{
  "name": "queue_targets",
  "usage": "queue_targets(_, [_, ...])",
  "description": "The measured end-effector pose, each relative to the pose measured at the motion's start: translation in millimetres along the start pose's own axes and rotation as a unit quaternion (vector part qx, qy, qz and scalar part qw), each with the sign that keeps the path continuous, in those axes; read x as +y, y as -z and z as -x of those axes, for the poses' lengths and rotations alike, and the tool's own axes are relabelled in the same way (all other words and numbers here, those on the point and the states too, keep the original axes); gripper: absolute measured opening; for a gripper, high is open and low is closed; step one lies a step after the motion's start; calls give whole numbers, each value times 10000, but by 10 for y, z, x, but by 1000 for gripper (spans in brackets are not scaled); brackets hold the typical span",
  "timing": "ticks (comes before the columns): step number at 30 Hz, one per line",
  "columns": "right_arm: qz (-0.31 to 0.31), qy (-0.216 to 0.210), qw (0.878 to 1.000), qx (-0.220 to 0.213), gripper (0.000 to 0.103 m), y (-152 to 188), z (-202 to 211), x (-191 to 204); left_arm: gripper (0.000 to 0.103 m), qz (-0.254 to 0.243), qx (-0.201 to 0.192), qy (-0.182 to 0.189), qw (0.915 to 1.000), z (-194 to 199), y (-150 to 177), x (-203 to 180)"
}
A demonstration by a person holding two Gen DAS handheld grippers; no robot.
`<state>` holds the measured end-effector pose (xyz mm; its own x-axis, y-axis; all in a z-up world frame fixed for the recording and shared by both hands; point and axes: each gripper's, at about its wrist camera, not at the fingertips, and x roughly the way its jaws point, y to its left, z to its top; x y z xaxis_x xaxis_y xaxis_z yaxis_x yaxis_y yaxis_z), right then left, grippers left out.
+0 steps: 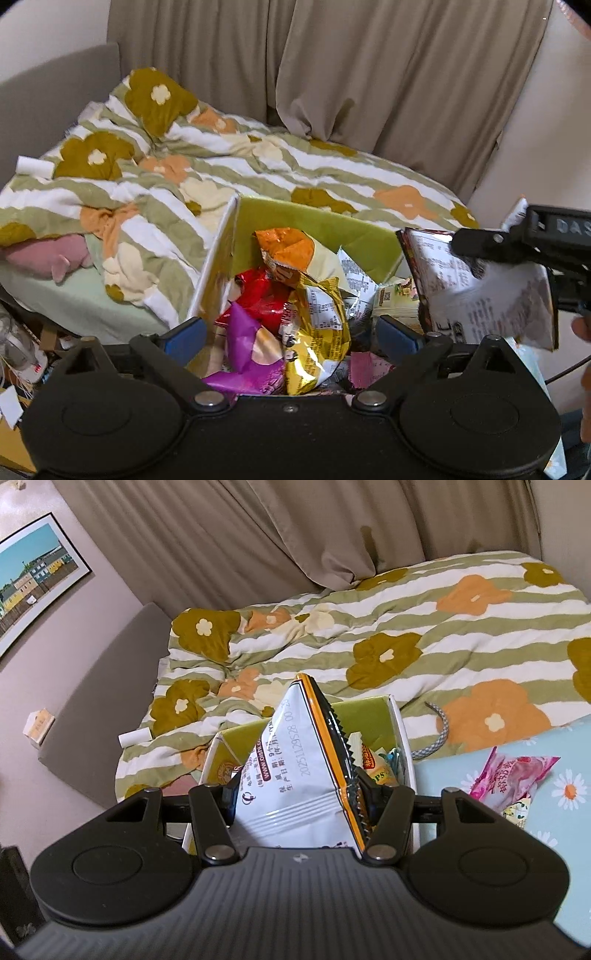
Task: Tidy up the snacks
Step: 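Carry gold and white bags over the box and open both tools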
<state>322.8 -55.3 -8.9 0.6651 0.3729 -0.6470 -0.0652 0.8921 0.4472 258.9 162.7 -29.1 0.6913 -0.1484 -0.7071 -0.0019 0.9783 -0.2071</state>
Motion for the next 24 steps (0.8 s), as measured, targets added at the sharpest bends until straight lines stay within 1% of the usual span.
queue_targets(3, [89,-82,9999,24,72,-24,-58,64,100,50,-75,-99,9999,106,48,-3])
queue_targets(8, [225,-148,9995,152,75,-43,-272,166,100,64,-93,-177,9998,125,53,68])
queue_targets(10, [310,-135,9992,200,89,-25,-361,184,100,61,-84,-268,9996,122,76,61])
queue_targets(11, [351,-110,9991,209,103,-12,-385,188,100,58,-85,-314,9995,120,88,59])
queue_targets(16, [584,-50,9982,80,103,72,-325,185,100,8,-88,-385,9992,113,138,32])
queue_targets(21, [517,-69,9986,42,103,77,-201,136,100,-73,-113,-386,9992,131,147,-13])
queue_targets(24, [535,-21,9985,-59,103,83,-65,112,100,-90,-160,-341,9993,176,139,-35])
